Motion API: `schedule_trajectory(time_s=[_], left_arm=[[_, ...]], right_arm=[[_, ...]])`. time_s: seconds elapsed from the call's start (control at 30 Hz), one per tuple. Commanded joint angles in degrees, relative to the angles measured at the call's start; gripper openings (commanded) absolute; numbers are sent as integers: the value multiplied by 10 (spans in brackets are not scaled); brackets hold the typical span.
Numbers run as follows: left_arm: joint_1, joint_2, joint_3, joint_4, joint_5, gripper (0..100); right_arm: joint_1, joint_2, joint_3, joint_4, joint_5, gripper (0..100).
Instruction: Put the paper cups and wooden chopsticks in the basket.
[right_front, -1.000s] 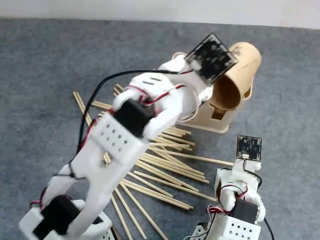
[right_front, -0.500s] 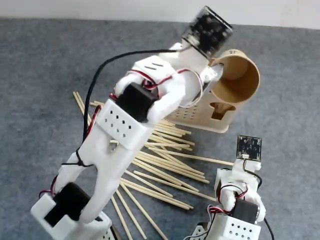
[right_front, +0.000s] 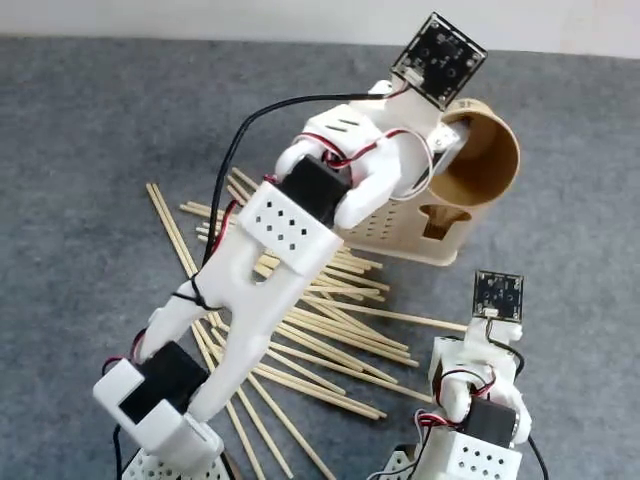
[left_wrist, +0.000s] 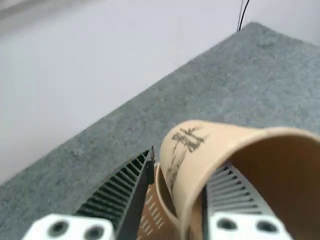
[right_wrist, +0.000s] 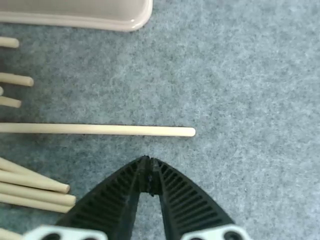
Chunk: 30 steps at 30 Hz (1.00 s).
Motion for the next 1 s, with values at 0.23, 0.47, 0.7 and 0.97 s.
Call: schedule_trajectory(time_s=[0.23, 0.47, 0.7, 0.97], left_arm=[[-3, 4, -29, -77, 5, 161], [-6, 2, -51, -73, 53, 161], [5, 2, -75, 9, 55, 161], [10, 3, -123, 124, 55, 161]], right_arm=[[7, -7, 68, -5, 1, 5], [22, -7, 68, -6, 1, 5], [23, -7, 68, -6, 1, 5], [23, -7, 68, -6, 1, 5]])
